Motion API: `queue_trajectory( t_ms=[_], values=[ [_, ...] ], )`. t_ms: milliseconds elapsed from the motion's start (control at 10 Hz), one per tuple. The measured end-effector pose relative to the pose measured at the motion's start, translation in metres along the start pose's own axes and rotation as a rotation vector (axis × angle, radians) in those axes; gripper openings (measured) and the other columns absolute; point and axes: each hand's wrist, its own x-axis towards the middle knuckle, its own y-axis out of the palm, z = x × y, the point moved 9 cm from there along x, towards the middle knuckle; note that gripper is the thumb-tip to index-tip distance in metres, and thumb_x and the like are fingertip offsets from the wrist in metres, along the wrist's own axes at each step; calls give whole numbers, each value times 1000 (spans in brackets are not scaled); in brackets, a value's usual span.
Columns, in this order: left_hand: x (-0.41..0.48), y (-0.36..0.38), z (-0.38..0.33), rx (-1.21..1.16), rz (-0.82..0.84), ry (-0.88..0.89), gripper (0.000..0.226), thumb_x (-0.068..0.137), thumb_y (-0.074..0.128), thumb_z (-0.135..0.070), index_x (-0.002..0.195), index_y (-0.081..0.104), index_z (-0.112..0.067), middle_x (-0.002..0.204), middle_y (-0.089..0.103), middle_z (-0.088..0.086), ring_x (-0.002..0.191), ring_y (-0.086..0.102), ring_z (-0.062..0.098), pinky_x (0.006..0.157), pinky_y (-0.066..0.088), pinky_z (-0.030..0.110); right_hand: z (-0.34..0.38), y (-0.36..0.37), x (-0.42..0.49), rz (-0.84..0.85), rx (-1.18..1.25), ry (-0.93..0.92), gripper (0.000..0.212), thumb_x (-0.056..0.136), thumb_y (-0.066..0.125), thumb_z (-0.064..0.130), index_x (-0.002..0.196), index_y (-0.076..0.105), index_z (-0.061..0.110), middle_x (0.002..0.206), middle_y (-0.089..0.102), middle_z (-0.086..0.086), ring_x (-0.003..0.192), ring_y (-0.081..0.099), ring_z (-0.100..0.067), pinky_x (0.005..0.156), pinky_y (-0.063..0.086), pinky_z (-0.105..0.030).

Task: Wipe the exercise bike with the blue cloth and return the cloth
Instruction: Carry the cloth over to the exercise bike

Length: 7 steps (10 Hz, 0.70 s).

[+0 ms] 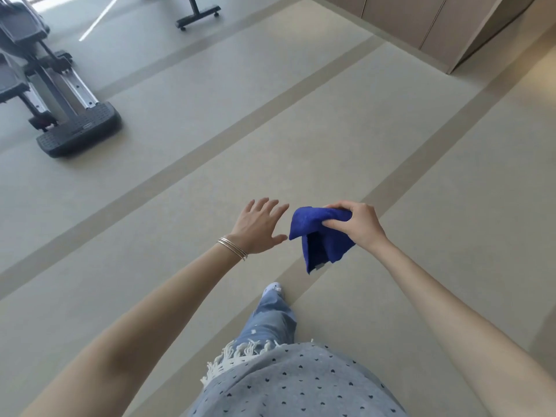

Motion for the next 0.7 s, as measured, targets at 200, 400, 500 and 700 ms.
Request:
queue_trajectory(
  t_ms=[200, 400, 500, 700],
  values=[
    [57, -40, 67, 15, -38, 1, 75, 88, 50, -53, 149, 18, -24, 154, 26, 4, 143, 20, 27, 117, 16, 43, 41, 4, 79, -34, 3, -20, 22, 72, 76, 21, 92, 71, 26, 87, 70, 13, 84, 63, -5, 72, 45, -12],
    [89, -53, 118, 22, -28, -23, 77, 87, 52, -55, 149, 17, -24, 154, 26, 4, 142, 20, 27, 117, 16, 43, 59, 9, 140, -44, 33, -4, 17, 72, 76, 23, 88, 70, 28, 83, 70, 14, 81, 63, -2, 69, 45, -10],
    [105, -51, 138, 15, -6, -45, 78, 87, 52, -55, 149, 17, -24, 154, 26, 4, 142, 20, 27, 117, 16, 42, 63, 10, 170, -35, 29, -1, 17, 72, 76, 24, 89, 70, 27, 84, 70, 14, 82, 64, -3, 69, 44, -9],
    [155, -51, 169, -8, 22, -95, 78, 87, 52, -55, 149, 17, -24, 154, 26, 4, 142, 20, 27, 117, 17, 42, 66, 10, 237, 14, 6, -14, 19, 72, 76, 21, 90, 71, 23, 86, 71, 9, 85, 65, -9, 76, 48, -20]
  ],
)
